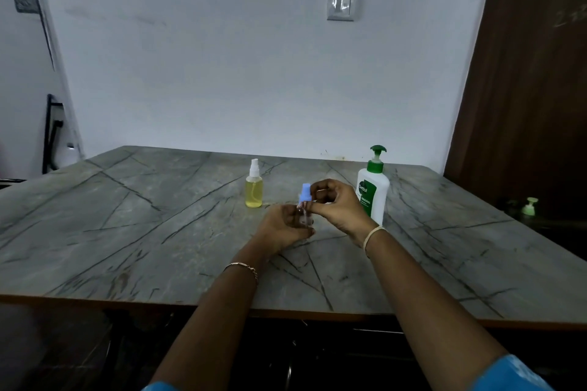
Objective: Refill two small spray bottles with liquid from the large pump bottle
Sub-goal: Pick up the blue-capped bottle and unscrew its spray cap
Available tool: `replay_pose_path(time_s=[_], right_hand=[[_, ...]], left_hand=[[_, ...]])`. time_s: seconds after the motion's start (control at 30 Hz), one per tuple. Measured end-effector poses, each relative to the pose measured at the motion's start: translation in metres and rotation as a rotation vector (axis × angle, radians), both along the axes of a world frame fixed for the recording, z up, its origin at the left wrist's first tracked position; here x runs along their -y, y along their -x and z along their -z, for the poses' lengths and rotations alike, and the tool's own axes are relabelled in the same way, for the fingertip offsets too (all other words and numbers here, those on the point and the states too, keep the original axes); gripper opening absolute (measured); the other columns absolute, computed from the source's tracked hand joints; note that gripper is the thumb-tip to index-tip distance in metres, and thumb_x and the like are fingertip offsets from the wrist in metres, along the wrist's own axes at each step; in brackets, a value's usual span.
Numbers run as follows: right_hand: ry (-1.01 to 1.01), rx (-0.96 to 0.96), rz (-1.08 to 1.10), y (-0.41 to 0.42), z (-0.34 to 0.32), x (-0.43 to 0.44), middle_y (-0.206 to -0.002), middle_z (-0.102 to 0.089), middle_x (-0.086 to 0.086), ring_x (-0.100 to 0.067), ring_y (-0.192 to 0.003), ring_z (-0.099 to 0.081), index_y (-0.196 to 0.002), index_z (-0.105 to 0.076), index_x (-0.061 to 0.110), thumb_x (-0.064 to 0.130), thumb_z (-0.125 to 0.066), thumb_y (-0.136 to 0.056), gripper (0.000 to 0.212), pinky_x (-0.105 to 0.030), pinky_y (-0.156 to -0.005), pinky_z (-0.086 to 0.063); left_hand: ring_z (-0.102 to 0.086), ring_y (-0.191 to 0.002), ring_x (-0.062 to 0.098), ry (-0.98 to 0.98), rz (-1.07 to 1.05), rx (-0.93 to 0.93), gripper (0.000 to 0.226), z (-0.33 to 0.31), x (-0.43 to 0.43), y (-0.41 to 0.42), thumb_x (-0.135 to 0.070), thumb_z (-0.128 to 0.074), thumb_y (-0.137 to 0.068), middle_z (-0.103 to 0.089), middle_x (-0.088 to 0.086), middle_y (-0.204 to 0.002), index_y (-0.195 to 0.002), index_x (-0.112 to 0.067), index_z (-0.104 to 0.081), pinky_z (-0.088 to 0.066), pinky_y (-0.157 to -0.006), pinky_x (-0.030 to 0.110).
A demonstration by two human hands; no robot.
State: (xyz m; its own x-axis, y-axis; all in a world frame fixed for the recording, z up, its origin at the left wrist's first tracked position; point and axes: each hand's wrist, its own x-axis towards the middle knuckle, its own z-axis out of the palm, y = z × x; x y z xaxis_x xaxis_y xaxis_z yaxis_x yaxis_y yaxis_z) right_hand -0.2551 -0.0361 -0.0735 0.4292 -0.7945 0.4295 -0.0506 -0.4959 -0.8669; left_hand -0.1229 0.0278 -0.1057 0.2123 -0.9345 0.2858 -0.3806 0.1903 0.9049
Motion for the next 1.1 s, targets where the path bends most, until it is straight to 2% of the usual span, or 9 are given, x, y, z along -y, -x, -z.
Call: replay_pose_path(time_s=[0.1, 0.23, 0.37, 0.47, 0.6, 0.73, 0.87, 0.97, 1.1], right_hand=[[-0.009, -0.011, -0.059, -0.006, -0.003, -0.005, -0.095, -0.071, -0.009, -0.010, -0.083, -0.067, -0.107, -0.063, 0.003, 0.004, -0.076, -0.077, 0.033, -0.017, -0.068, -0.054], [0.083, -0.068, -0.020, -0.019, -0.003, -0.005, -0.092, -0.071, -0.004, -0.012, -0.087, -0.068, -0.096, -0.067, 0.007, 0.008, -0.079, -0.075, 0.024, -0.024, -0.074, -0.055], [0.150, -0.130, 0.018, -0.014, -0.004, 0.000, -0.092, -0.071, -0.002, -0.014, -0.085, -0.066, -0.095, -0.068, 0.009, 0.011, -0.079, -0.075, 0.023, -0.025, -0.076, -0.053], [0.122, -0.140, 0.059, -0.003, -0.006, 0.002, -0.083, -0.066, 0.004, -0.006, -0.075, -0.059, -0.100, -0.066, 0.009, 0.015, -0.083, -0.071, 0.034, -0.019, -0.070, -0.048], [0.060, -0.098, 0.038, 0.006, -0.001, 0.003, -0.080, -0.070, -0.001, -0.011, -0.074, -0.063, -0.098, -0.067, 0.009, 0.015, -0.082, -0.072, 0.031, -0.026, -0.070, -0.053], [0.135, -0.080, 0.067, -0.003, 0.000, -0.003, -0.084, -0.071, 0.000, -0.005, -0.071, -0.062, -0.102, -0.067, 0.013, 0.019, -0.080, -0.074, 0.031, -0.011, -0.061, -0.045], [0.218, -0.140, 0.064, -0.013, -0.002, -0.005, -0.089, -0.071, 0.001, -0.007, -0.079, -0.064, -0.102, -0.068, 0.016, 0.021, -0.077, -0.078, 0.027, -0.013, -0.065, -0.047], [0.198, -0.142, 0.043, -0.011, -0.004, -0.004, -0.092, -0.072, -0.002, -0.003, -0.076, -0.063, -0.102, -0.068, 0.014, 0.018, -0.075, -0.080, 0.023, -0.015, -0.066, -0.048], [0.166, -0.119, 0.015, -0.007, -0.007, -0.004, -0.095, -0.073, -0.003, 0.006, -0.067, -0.060, -0.099, -0.068, 0.008, 0.011, -0.075, -0.080, 0.021, -0.007, -0.061, -0.043]], left_hand=[[-0.068, -0.083, 0.017, 0.016, -0.007, 0.023, 0.030, -0.001, 0.000, 0.001, 0.002, -0.075, -0.073, -0.071, 0.011, -0.093, -0.100, -0.006, -0.065, -0.056, -0.080, 0.028], [-0.068, -0.093, 0.023, 0.031, -0.016, 0.063, 0.037, -0.001, -0.001, 0.000, 0.000, -0.074, -0.074, -0.071, 0.014, -0.100, -0.109, -0.003, -0.063, -0.055, -0.085, 0.033], [-0.067, -0.085, 0.020, 0.009, 0.000, 0.021, 0.032, 0.000, 0.000, 0.002, 0.003, -0.073, -0.074, -0.070, 0.009, -0.091, -0.104, -0.005, -0.063, -0.055, -0.084, 0.032], [-0.063, -0.073, 0.011, -0.006, 0.019, -0.021, 0.027, 0.000, 0.000, 0.002, 0.008, -0.070, -0.076, -0.065, 0.003, -0.081, -0.096, -0.007, -0.062, -0.054, -0.075, 0.023], [-0.061, -0.060, -0.003, -0.004, 0.033, -0.035, 0.025, 0.002, -0.001, 0.003, 0.011, -0.066, -0.078, -0.063, 0.001, -0.077, -0.097, -0.003, -0.060, -0.052, -0.065, 0.012], [-0.068, -0.079, 0.017, 0.016, 0.004, 0.006, 0.028, 0.003, 0.000, 0.002, 0.003, -0.072, -0.075, -0.069, 0.009, -0.088, -0.101, -0.003, -0.063, -0.057, -0.075, 0.025], [-0.069, -0.091, 0.025, 0.021, -0.001, 0.056, 0.038, 0.004, 0.001, -0.001, -0.006, -0.076, -0.071, -0.071, 0.012, -0.096, -0.107, -0.007, -0.064, -0.055, -0.087, 0.042], [-0.069, -0.090, 0.023, 0.007, -0.009, 0.044, 0.036, 0.004, 0.001, -0.001, -0.006, -0.077, -0.072, -0.072, 0.009, -0.096, -0.106, -0.007, -0.065, -0.055, -0.089, 0.041], [-0.069, -0.090, 0.020, 0.004, -0.007, 0.033, 0.035, 0.005, 0.002, 0.000, -0.006, -0.077, -0.072, -0.072, 0.007, -0.096, -0.105, -0.009, -0.065, -0.055, -0.088, 0.037]])
